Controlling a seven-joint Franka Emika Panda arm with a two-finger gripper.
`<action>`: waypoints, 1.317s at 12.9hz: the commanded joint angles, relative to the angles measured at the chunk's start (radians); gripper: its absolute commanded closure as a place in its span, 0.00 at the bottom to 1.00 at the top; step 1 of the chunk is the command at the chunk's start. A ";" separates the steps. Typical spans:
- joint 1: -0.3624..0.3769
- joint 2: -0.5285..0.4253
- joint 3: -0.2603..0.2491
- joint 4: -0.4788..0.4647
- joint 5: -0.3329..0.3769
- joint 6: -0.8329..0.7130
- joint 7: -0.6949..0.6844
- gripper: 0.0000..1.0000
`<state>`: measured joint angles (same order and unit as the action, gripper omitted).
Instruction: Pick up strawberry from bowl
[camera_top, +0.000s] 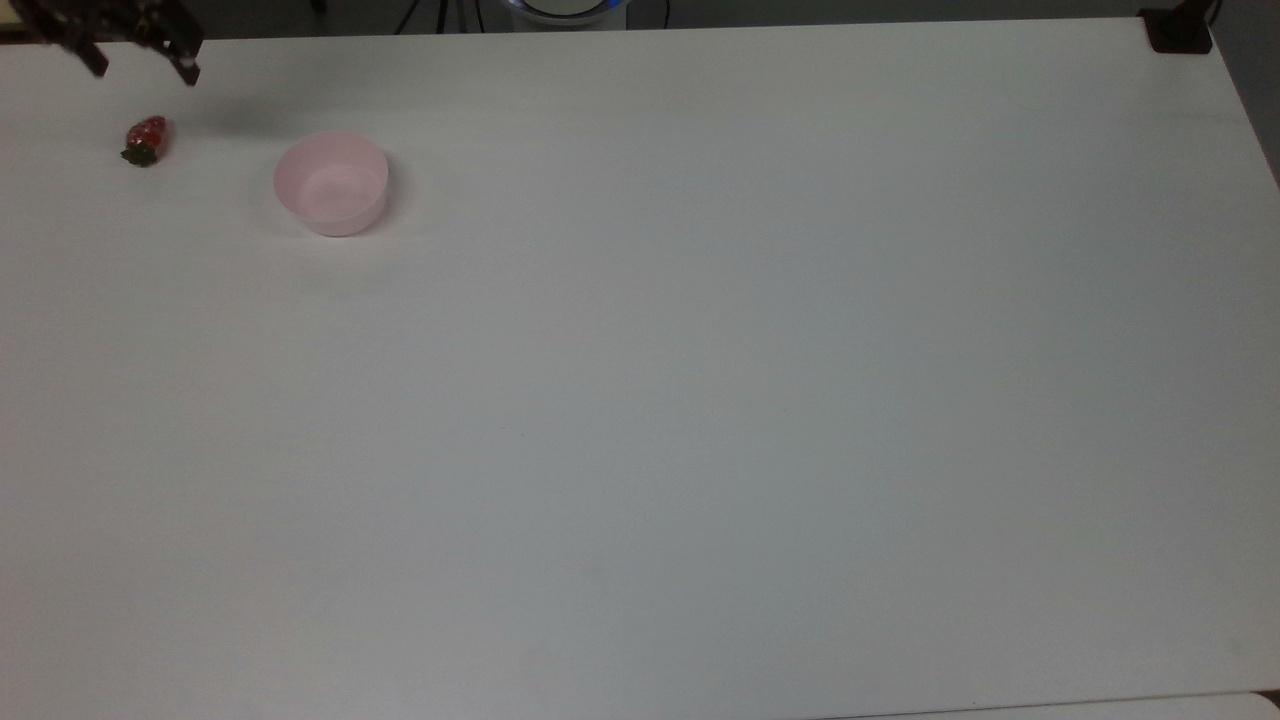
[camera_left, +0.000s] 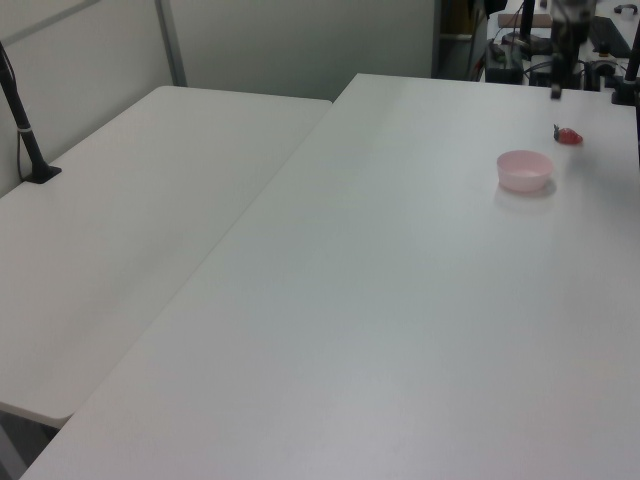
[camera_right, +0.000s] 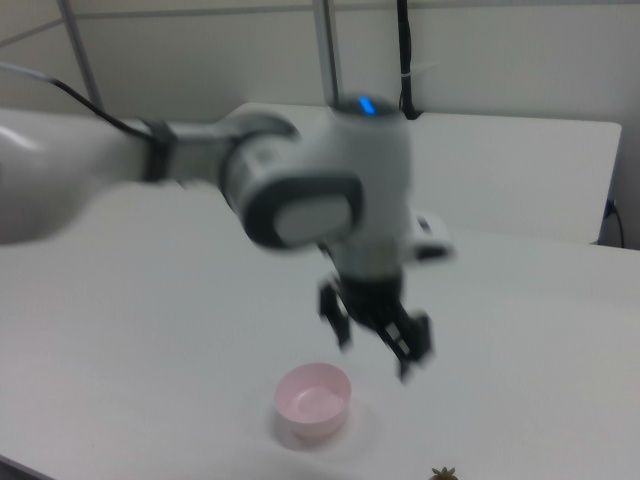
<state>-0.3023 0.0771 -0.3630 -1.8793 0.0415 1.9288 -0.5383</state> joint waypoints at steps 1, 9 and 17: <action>0.061 -0.147 0.097 0.081 0.021 -0.231 0.347 0.00; 0.256 -0.192 0.220 0.103 0.018 -0.174 0.483 0.00; 0.344 -0.036 0.251 0.204 -0.005 -0.117 0.497 0.00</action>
<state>0.0102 0.0286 -0.1040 -1.7155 0.0466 1.8206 -0.0609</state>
